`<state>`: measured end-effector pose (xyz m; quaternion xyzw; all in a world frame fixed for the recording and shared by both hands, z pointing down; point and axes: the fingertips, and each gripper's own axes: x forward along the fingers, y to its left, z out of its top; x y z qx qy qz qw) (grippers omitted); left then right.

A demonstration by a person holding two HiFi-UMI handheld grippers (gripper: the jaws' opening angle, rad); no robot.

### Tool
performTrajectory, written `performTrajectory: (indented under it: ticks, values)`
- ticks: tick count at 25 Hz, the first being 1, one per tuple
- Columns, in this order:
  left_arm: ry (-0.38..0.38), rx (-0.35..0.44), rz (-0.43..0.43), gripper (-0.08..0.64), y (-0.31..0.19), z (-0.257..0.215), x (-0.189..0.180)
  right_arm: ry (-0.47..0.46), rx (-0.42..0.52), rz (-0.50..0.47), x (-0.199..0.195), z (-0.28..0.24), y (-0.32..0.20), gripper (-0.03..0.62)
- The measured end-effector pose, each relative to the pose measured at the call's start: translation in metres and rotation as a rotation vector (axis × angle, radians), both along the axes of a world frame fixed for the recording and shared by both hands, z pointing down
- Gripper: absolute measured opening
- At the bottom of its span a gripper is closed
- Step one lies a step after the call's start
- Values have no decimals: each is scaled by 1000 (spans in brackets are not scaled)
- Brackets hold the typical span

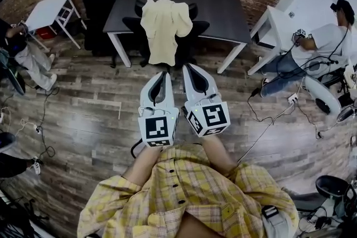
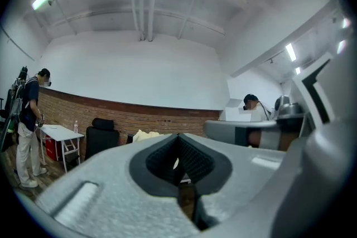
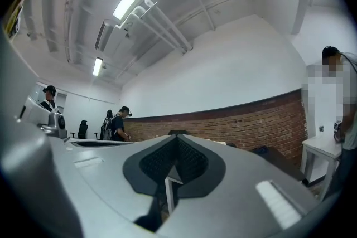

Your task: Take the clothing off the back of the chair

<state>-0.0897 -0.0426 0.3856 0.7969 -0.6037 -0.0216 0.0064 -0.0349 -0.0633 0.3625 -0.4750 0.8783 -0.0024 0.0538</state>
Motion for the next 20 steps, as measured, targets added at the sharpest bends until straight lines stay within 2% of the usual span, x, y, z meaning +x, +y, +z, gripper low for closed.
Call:
performTrajectory:
  ticks: [8, 12, 20]
  values:
    - [-5, 6, 26, 0, -21, 3, -16, 18, 10, 15, -22, 1, -21, 0]
    - [23, -15, 34, 0, -38, 8, -12, 23, -4, 24, -20, 8, -40, 0]
    - [12, -6, 21, 0, -78, 8, -10, 21, 2, 11, -19, 11, -74, 0]
